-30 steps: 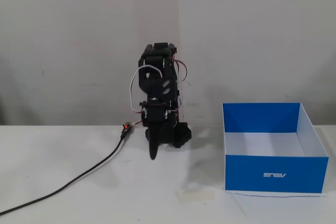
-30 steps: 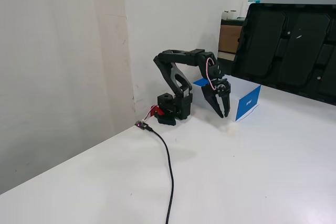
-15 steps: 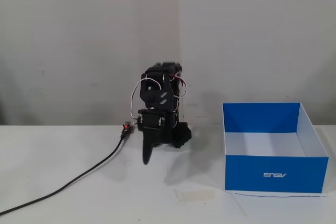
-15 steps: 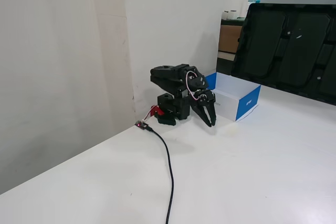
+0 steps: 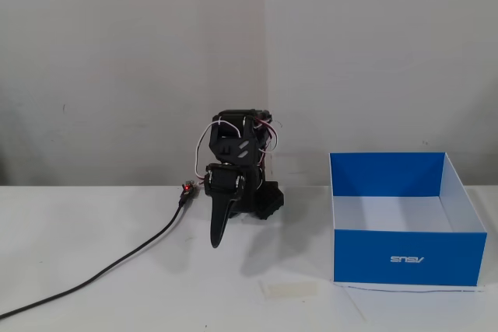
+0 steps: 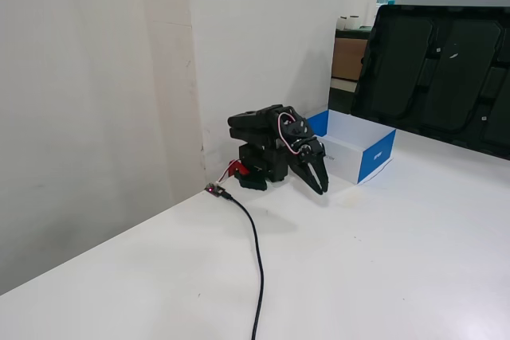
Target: Pick the gray block and keep it in the box.
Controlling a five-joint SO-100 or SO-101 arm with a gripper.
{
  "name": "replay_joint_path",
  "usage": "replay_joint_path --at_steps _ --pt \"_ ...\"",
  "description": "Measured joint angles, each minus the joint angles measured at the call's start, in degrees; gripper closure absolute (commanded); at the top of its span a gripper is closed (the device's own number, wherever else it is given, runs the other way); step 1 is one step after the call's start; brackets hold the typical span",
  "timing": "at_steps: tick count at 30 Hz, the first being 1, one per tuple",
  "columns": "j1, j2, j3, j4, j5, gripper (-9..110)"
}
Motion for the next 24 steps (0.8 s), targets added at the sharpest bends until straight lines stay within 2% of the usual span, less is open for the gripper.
replay_joint_path --at_steps 5,24 --pt "0.0 6.33 3.96 2.99 0.0 101" --pt "-0.09 6.33 5.36 4.13 0.0 101"
